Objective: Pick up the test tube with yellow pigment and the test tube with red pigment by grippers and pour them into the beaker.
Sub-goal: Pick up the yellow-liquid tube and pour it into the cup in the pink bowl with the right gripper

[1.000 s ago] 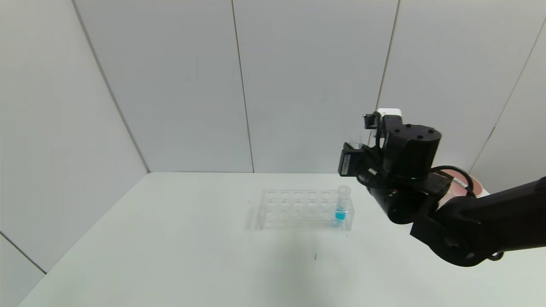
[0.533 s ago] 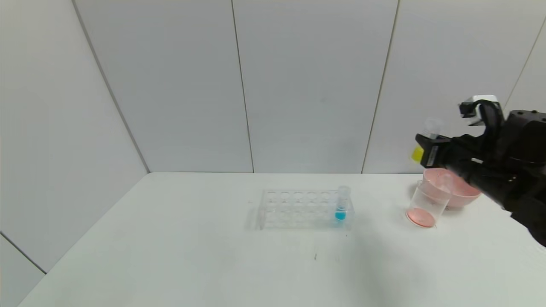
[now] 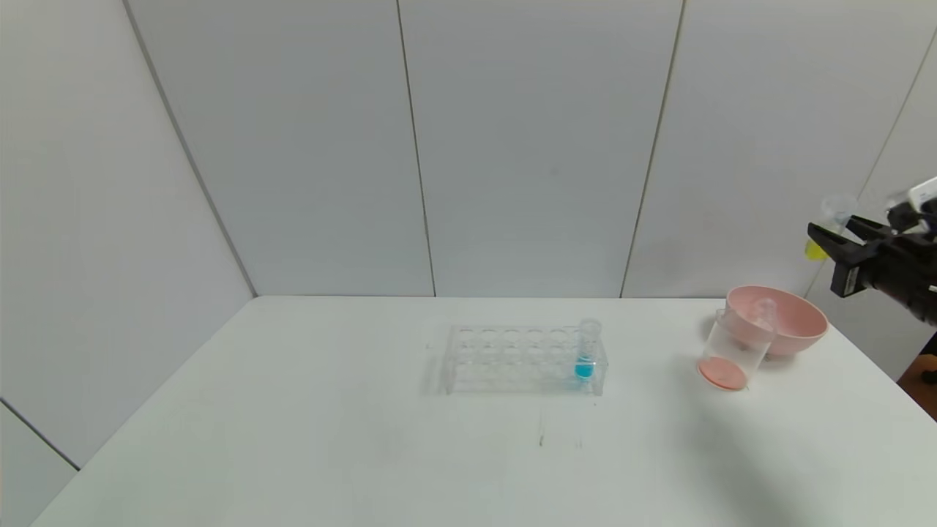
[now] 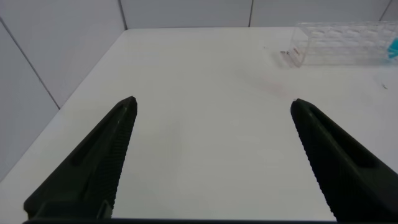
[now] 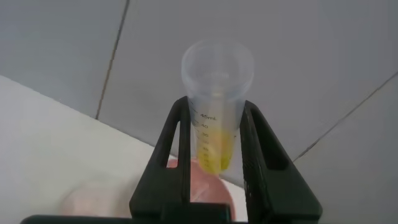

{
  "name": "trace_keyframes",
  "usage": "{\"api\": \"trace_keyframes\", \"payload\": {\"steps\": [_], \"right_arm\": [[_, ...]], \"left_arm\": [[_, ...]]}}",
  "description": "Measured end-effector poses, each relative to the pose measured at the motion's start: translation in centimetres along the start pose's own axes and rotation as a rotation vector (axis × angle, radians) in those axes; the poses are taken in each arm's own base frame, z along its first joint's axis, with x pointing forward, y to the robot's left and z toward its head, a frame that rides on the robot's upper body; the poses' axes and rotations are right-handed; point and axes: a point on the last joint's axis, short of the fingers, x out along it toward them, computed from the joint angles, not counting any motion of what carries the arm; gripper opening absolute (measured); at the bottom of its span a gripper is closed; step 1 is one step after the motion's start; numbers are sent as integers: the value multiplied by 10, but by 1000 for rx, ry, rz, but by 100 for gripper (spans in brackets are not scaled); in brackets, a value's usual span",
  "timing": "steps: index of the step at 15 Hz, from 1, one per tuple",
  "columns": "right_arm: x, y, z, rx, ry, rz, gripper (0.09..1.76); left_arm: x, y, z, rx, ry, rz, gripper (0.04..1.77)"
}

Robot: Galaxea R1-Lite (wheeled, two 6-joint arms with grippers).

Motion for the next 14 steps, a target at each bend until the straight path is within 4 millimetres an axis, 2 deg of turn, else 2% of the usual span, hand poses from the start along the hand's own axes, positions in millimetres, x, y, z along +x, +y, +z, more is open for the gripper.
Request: {"api": "trace_keyframes", "payload": {"steps": [6, 11, 14], "right_arm": [[8, 4, -38, -249, 36, 89, 54], [12, 8, -52, -479, 39, 139, 54], [9, 2, -60, -630, 34, 157, 54]], "left_arm": [[0, 0, 0, 0, 0, 0, 176], [0, 0, 0, 0, 0, 0, 176], [0, 0, 0, 0, 0, 0, 176]]}}
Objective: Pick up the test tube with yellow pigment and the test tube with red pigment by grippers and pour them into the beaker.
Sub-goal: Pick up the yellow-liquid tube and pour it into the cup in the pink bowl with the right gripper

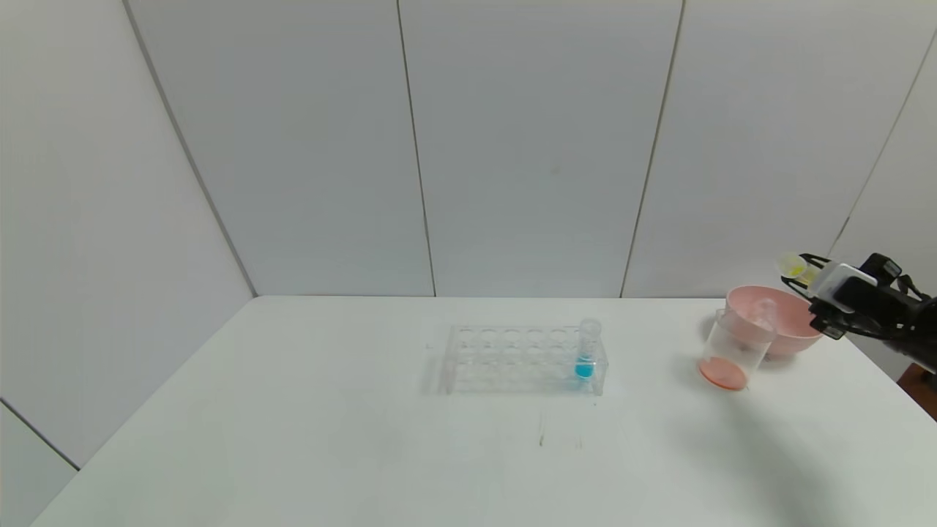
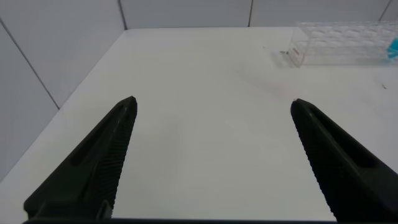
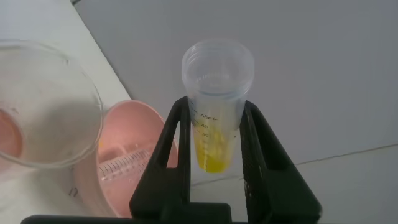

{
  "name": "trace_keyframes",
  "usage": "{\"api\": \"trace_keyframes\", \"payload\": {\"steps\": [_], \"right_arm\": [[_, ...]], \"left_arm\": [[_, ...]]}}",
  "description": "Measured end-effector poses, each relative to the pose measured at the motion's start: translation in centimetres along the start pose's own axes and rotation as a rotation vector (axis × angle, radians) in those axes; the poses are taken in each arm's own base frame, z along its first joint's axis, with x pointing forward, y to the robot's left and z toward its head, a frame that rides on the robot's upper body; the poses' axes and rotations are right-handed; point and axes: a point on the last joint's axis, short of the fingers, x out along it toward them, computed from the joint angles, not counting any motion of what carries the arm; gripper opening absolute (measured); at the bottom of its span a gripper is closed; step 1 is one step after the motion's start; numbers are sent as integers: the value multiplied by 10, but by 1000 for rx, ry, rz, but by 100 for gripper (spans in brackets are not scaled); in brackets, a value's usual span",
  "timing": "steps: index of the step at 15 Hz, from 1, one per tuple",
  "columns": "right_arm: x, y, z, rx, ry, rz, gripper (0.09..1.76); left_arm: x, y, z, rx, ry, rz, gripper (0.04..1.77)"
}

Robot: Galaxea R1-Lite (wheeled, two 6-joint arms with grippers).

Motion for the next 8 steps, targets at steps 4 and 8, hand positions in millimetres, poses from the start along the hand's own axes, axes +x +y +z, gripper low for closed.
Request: {"api": "trace_keyframes", "payload": {"steps": [4, 8], "right_arm": [[-1, 3, -8, -85, 21, 13, 54], [1, 7, -8, -147, 29, 36, 54]], "left_arm": [[0, 0, 0, 0, 0, 0, 176], [0, 0, 0, 0, 0, 0, 176]]}}
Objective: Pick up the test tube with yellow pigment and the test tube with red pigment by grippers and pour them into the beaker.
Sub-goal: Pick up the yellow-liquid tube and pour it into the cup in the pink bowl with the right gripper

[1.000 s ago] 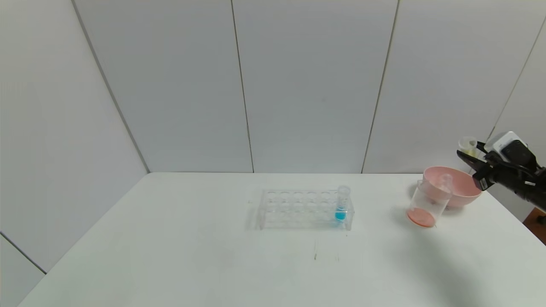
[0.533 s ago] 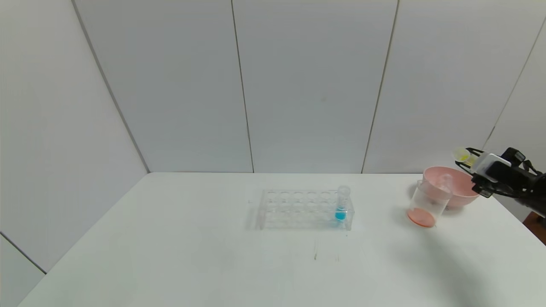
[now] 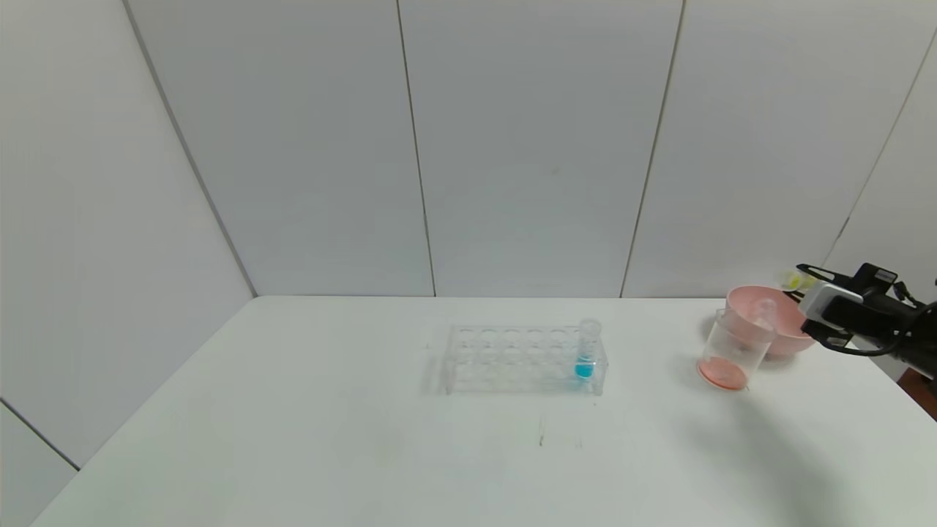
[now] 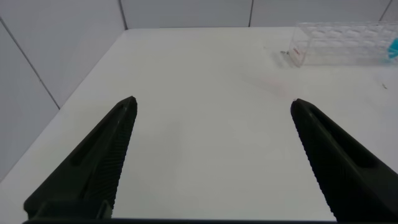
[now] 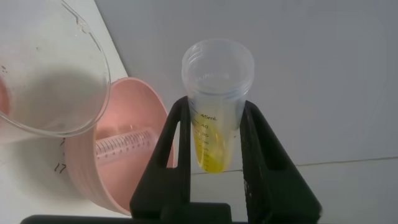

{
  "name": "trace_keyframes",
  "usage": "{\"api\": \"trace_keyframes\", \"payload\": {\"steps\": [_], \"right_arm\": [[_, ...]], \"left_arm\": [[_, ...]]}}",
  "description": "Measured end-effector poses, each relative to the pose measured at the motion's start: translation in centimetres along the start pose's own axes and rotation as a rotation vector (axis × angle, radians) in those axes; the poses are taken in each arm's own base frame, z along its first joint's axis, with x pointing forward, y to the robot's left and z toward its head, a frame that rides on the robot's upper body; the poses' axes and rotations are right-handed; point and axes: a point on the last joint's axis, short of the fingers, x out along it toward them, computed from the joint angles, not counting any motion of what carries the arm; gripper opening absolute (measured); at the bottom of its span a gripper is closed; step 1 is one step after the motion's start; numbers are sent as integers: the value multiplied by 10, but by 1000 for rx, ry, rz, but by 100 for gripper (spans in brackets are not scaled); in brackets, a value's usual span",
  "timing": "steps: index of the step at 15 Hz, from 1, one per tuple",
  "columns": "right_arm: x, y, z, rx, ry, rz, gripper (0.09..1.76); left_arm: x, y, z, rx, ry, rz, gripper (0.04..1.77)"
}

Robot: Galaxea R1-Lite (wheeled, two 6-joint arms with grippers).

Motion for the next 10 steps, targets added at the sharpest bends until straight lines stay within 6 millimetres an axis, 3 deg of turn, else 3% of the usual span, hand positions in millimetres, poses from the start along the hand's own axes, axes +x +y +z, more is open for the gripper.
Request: {"api": "trace_keyframes", "payload": {"steps": [10], "right_arm": [[3, -1, 2, -126, 25, -10, 54]], "left_arm": [[0, 0, 0, 0, 0, 0, 176]]}}
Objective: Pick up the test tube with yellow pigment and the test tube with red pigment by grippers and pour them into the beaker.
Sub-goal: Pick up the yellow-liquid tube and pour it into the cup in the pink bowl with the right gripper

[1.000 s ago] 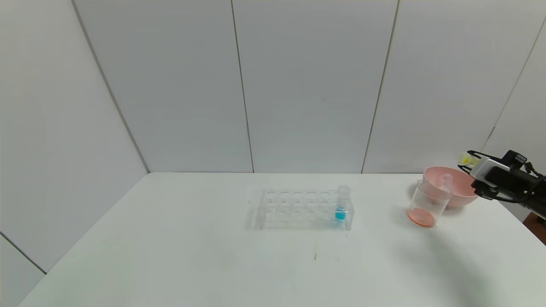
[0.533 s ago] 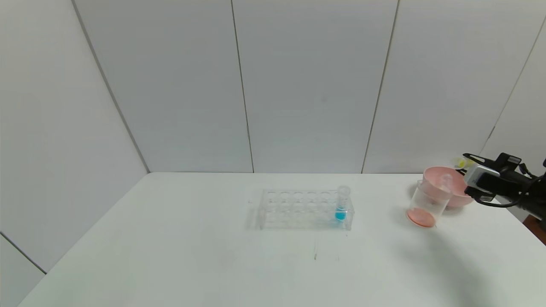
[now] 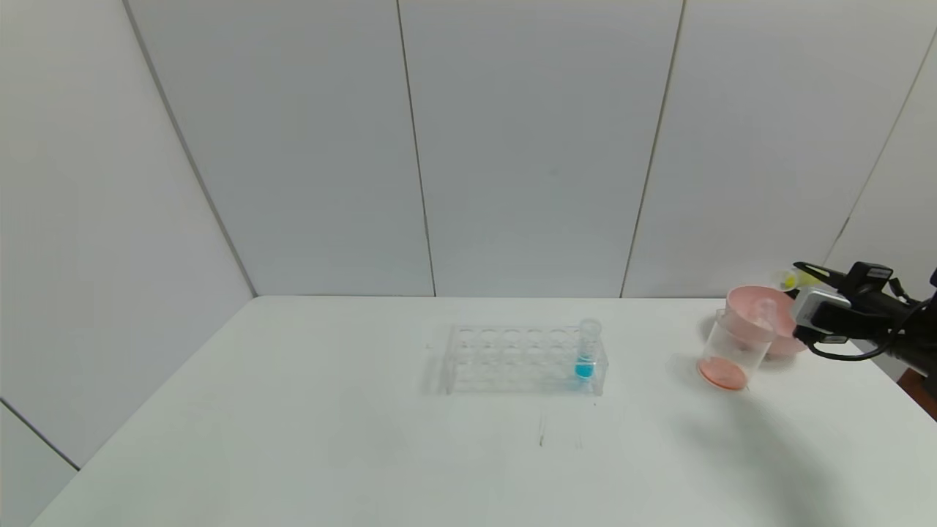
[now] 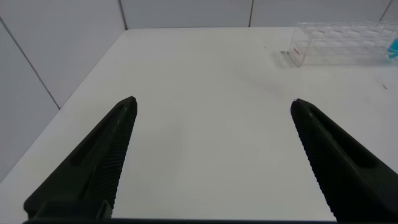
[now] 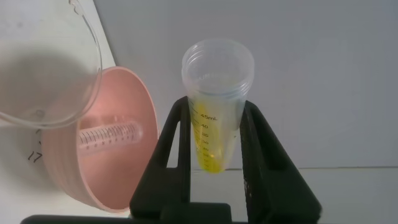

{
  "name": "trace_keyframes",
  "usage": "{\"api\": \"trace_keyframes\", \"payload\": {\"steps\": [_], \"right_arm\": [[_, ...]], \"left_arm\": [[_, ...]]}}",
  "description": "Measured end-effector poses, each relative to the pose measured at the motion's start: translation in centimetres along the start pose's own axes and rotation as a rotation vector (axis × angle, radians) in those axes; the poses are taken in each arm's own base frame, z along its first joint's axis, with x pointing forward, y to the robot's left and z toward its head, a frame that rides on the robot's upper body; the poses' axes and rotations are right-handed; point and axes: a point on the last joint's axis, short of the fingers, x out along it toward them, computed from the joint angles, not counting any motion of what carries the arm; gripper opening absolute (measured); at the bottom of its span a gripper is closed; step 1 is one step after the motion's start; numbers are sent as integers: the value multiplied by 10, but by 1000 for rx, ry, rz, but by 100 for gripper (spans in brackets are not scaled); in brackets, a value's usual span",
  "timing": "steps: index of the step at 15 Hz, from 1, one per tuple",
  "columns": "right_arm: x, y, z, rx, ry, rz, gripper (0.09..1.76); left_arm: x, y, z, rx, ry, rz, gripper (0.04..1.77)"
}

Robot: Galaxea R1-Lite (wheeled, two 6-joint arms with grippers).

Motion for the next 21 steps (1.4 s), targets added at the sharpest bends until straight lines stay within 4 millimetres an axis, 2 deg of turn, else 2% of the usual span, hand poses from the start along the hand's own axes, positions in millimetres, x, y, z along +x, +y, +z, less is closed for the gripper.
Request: {"api": "trace_keyframes", "payload": {"steps": [8, 16, 21], "right_arm": [[2, -1, 0, -56, 43, -6, 54], [0, 2, 4, -144, 18, -2, 54], [-2, 6, 7, -130, -39, 19, 54]], "left_arm": [[0, 0, 0, 0, 0, 0, 176], [0, 0, 0, 0, 0, 0, 176], [0, 0, 0, 0, 0, 0, 176]]}}
